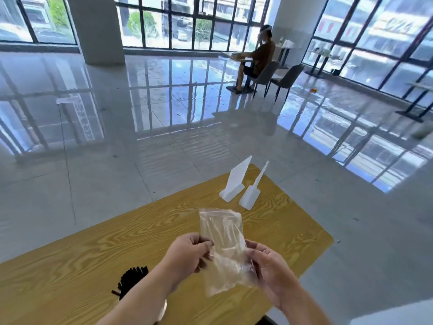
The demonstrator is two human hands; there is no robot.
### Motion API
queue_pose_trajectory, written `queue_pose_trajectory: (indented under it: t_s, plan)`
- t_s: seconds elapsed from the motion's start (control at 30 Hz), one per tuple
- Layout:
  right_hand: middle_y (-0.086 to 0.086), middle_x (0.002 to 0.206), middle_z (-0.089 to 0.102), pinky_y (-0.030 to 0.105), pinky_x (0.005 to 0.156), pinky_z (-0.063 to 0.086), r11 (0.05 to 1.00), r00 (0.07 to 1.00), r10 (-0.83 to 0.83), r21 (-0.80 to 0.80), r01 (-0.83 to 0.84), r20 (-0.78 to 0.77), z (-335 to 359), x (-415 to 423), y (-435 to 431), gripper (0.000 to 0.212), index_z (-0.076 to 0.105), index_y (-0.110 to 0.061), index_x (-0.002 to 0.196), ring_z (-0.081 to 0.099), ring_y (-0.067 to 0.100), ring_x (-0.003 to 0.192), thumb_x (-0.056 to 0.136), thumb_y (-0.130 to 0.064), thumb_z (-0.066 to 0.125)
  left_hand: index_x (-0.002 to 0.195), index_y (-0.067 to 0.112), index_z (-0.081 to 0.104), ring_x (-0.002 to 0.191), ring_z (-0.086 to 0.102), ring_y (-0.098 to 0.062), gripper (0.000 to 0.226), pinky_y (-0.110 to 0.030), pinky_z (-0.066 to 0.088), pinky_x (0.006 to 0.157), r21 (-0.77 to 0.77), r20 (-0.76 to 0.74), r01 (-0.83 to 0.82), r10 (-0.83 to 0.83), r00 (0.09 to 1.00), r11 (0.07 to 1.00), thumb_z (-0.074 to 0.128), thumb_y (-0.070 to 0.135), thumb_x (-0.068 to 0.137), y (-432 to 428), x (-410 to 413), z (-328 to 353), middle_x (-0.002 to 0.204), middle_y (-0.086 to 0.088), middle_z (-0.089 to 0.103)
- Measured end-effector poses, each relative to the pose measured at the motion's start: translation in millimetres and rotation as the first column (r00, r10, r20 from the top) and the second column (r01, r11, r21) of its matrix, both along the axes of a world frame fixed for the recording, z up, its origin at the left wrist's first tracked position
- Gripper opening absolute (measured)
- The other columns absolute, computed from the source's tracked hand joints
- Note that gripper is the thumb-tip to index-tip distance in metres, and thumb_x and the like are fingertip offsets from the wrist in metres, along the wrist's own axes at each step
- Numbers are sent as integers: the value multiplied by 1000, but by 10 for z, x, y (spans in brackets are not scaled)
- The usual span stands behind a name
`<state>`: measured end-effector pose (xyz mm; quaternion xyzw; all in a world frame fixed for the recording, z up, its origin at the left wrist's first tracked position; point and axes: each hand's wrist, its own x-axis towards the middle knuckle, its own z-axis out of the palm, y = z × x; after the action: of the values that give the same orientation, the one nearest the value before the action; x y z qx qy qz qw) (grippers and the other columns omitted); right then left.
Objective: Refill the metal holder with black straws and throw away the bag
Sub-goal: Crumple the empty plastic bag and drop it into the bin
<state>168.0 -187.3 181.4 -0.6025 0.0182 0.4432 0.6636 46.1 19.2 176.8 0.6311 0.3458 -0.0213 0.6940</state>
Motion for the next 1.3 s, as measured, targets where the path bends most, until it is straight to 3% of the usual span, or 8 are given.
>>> queue_pose_trajectory:
  t_s: [0.2,0.4,0.6,0.77,0.9,0.97,1.07,1.3]
  plan:
    - [40,123,68,49,80,59,995,996,-80,50,82,-49,104,-447,-395,30,69,7,128,67,44,100,102,-3,60,100,14,82,53,62,-13,16,-24,44,49,-39,4,168,-168,986,985,67,16,104,-332,-185,25,71,-1,74]
    - [18,75,73,29,39,52,960,962,-270,67,273,-47,169,-562,-983,22,71,1,112,66,21,49,99,10,56,110,16,77,50,50,-13,23,-25,36,49,-63,-5,226,-227,974,972,55,9,107,-831,-106,113,67,-1,67]
    - [28,90,74,36,52,55,937,941,-336,86,337,-27,118,-421,-1521,40,78,-11,76,69,33,65,96,14,54,64,23,75,46,49,-10,57,-24,38,49,-3,-25,310,-310,950,951,37,-9,92,-1348,211,301,62,-2,63]
    - [16,70,69,31,48,51,930,936,-351,105,353,-36,155,-210,-2016,21,74,-3,89,63,23,51,94,8,57,90,13,83,60,66,-18,43,-30,54,58,-53,-19,295,-296,955,954,42,4,103,-1890,513,377,84,-9,80]
    - [9,62,60,29,49,43,924,927,-376,70,376,-17,115,24,-2402,36,81,-4,79,51,17,51,97,-2,50,97,11,87,67,71,-21,45,-34,57,64,-42,-60,257,-259,964,965,48,29,110,-2307,742,396,89,-6,83]
    - [11,71,66,29,52,45,923,925,-380,56,380,-11,117,121,-2529,29,81,-7,78,55,18,56,96,-12,58,94,15,88,67,71,-17,36,-34,56,66,43,-83,282,-278,957,958,62,38,105,-2452,841,431,87,-1,82]
    - [5,73,70,25,51,45,953,950,-297,-22,301,99,110,247,-2659,19,80,-9,95,59,16,58,81,-16,70,101,15,84,62,64,-13,11,-32,52,64,171,-61,321,-315,947,932,75,14,94,-2609,992,462,74,1,75]
    - [6,74,66,28,46,45,916,918,-347,-140,375,190,-78,427,-2675,34,67,-9,111,59,16,56,85,10,57,97,37,69,51,57,-2,29,-24,47,52,547,-39,306,-341,939,779,67,10,88,-2984,1224,421,66,15,69]
